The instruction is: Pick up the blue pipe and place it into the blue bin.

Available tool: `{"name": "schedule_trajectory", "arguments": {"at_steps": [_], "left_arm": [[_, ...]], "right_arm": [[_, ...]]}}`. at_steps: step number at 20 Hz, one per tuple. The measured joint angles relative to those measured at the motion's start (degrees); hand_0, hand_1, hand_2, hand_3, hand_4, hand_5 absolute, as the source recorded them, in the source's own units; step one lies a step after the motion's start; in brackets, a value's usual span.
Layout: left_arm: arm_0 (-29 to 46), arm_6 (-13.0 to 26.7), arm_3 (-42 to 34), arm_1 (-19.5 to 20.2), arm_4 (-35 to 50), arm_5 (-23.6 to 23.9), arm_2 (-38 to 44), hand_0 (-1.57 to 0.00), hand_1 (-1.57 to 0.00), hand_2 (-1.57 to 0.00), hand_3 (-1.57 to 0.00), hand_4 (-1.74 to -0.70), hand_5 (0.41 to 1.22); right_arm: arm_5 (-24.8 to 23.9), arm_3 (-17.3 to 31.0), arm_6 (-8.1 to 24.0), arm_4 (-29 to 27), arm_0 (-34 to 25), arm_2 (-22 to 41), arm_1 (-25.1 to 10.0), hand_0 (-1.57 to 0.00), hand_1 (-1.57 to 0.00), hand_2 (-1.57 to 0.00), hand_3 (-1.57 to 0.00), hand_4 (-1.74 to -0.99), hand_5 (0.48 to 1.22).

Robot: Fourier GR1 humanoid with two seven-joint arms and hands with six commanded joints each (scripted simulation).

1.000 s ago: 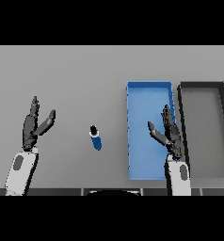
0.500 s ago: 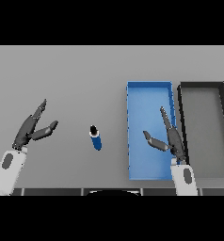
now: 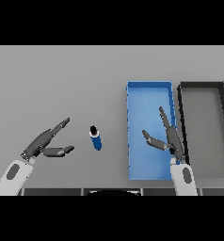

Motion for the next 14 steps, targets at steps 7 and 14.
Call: {"name": "schedule_trajectory", "arguments": {"at_steps": [7,14], "left_arm": [[-1.5,4.1,-1.3,-4.5,-5.2,-1.1,-7.4,0.0,0.0,0.0,0.0,-1.12,0.47],[-6.4,1.4,7.0,-14.0,-8.5,0.9,-9.9,0.0,0.0,0.0,0.0,-1.13,0.487]], "right_arm": [[0.2,0.2,-0.1,0.1,-0.2,-0.1,-0.4,0.0,0.0,0.0,0.0,-1.21,0.57],[0.6,-1.5,-0.8,-0.5,1.4,0.2,0.0,0.0,0.0,0.0,0.0,-1.205,0.554]]}}
